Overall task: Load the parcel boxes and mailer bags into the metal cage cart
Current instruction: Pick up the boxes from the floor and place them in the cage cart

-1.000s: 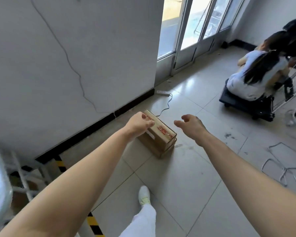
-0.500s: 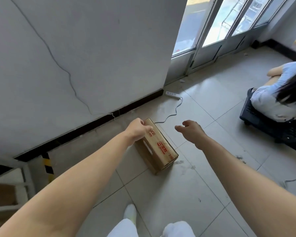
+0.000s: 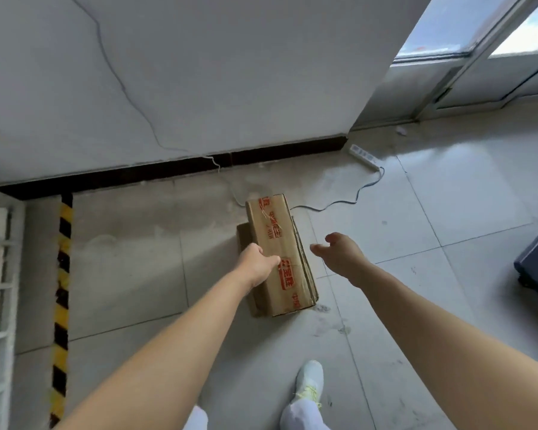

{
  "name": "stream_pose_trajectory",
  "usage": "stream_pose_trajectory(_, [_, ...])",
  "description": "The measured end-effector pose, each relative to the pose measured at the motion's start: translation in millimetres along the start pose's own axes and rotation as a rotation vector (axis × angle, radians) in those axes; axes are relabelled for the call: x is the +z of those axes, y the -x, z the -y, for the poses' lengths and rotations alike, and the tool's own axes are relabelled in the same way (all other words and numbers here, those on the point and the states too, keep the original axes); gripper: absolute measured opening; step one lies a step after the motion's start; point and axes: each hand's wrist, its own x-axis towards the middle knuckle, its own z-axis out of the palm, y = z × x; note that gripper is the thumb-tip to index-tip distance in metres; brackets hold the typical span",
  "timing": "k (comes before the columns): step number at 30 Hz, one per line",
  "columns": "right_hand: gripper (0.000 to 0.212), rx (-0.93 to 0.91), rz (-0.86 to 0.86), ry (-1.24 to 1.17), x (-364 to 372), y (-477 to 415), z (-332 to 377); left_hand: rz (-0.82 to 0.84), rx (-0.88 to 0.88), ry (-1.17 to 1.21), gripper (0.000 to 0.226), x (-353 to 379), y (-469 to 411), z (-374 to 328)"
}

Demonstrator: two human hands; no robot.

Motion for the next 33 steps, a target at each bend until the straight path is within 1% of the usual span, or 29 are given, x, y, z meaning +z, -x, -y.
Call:
stream_pose_trajectory(4, [0.058,0.019,0.015,0.052,19.7,-63.3,-32.8,-0.05,-0.076,0.053,0.054,36.7,-53.8,26.4])
stream_pose_trajectory(9, [0.062,0.078,0.068,0.025,70.5,-139.7,-70.2,-0.103,-0.156,0.094,0.065,69.7,-130.5,62.0])
stream_pose_trajectory(13, [0.068,0.089,0.105,-0.037,109.8,-192.4,-90.5,-0.147,-0.176,0.076,0.064,91.5,-187.7,87.1])
stream_pose_trajectory(16, [0.071,0.087,0.118,-0.064,128.2,-220.0,-100.7,-0.137,-0.197,0.125,0.071,102.6,-220.3,102.4])
stream_pose_trajectory(20, [0.071,0.124,0.18,-0.141,144.0,-241.9,-108.5,-0.053,-0.227,0.268,0.088,112.4,-248.3,112.3])
stream_pose_trajectory(23, [0.073,0.165,0.184,-0.271,155.5,-251.3,-113.4,-0.047,-0.258,0.354,0.09,116.0,-252.4,113.4])
stream_pose_trajectory(27, [0.058,0.135,0.123,-0.279,154.3,-232.1,-97.1,-0.095,-0.258,0.382,0.088,103.0,-237.2,104.5])
stream_pose_trajectory(30, [0.057,0.074,0.05,-0.281,137.2,-201.4,-67.5,-0.132,-0.227,0.427,0.087,72.9,-208.2,80.6])
stream_pose_trajectory(33, [0.048,0.025,-0.009,-0.318,113.4,-158.1,-25.4,-0.195,-0.181,0.434,0.082,35.6,-160.8,47.6])
